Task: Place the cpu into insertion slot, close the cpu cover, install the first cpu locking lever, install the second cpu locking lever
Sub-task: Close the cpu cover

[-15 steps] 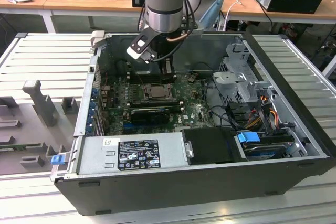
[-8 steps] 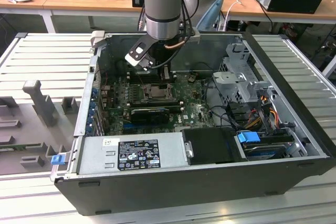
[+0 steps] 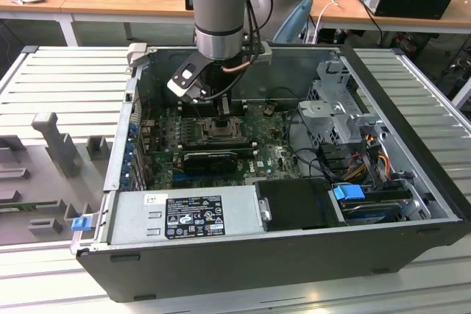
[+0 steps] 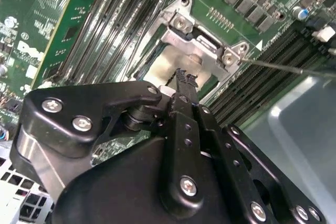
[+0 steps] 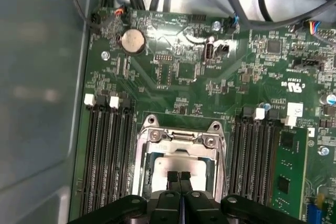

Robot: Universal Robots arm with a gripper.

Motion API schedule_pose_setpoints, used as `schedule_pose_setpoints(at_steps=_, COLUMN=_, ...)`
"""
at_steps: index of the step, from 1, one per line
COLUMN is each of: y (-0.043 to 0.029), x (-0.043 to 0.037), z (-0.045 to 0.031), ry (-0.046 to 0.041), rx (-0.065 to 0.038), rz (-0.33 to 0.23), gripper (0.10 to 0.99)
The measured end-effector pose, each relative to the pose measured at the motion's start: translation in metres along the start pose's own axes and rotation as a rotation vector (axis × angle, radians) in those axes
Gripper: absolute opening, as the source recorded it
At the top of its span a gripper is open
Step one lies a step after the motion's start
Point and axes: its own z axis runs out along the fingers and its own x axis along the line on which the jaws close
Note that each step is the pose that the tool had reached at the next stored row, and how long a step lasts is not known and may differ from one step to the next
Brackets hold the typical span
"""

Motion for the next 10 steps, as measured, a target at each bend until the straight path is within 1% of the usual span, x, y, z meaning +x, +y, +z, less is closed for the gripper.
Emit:
schedule_pose_setpoints(at_steps=2, y=-0.0100, x=0.0010, z=0.0001, ry=0.0007, rx=0.000, rz=-0.003, gripper=0.106)
schedule_pose_setpoints(at_steps=3, y=-0.0120, x=0.0012, z=0.0004, ry=0.0013, rx=0.000, rz=-0.004, gripper=0.106)
schedule_pose_setpoints(at_steps=6, y=-0.0146, x=0.0014, z=0.0018, ry=0.0014, rx=0.001, rz=-0.006, gripper=0.106)
schedule_pose_setpoints(at_steps=8, y=-0.0154, x=0.0013, z=0.0060, ry=0.0017, rx=0.003, rz=-0.007, gripper=0.106)
schedule_pose_setpoints(at_steps=10, y=-0.0155, x=0.0012, z=0.0076, ry=0.0016, rx=0.004, rz=-0.007, gripper=0.106)
